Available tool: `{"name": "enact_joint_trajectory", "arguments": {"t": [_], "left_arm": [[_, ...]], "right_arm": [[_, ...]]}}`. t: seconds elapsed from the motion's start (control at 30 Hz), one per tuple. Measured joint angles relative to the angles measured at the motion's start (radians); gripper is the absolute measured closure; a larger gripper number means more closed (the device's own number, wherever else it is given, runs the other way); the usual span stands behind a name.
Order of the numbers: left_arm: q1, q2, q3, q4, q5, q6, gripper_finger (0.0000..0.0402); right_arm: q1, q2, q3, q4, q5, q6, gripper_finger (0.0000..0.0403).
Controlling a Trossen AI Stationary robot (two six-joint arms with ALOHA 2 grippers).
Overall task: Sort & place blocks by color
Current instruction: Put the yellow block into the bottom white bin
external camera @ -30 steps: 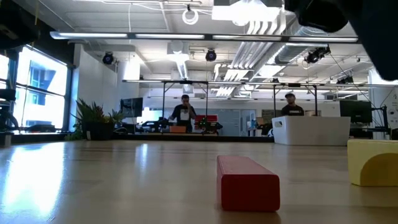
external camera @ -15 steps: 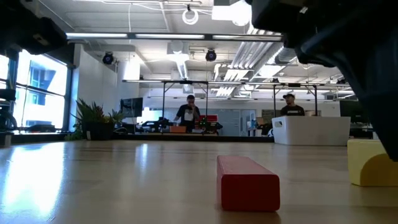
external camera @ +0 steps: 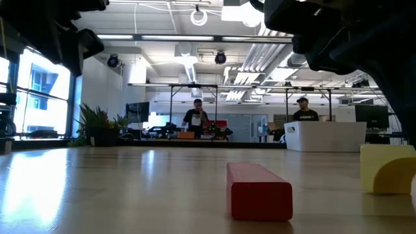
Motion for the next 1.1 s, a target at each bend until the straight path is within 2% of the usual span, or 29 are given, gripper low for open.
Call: {"name": "enact_joint_trajectory", "arguments": {"t": [0.33,0.57,0.8,1.0,1.1], "left_arm": [[0.099,0.000,0.000,0.002,-0.012,0.000,0.0229],[0.135,0.001,0.000,0.004,-0.011,0.034,0.0229],[0.164,0.001,0.000,0.004,-0.015,0.090,0.0228],[0.163,0.001,0.000,0.037,0.054,0.094,0.0207],[0.162,0.001,0.000,0.079,0.092,0.103,0.0192]], "right_arm": [[-0.038,0.000,0.019,0.048,0.002,-0.096,0.0300],[-0.061,0.000,0.084,-0.058,0.032,-0.152,0.0300],[-0.091,0.000,0.192,-0.158,0.132,-0.237,0.0300],[-0.140,-0.001,0.287,-0.207,0.222,-0.418,0.0299],[-0.182,-0.001,0.320,-0.213,0.226,-0.559,0.0298]]}}
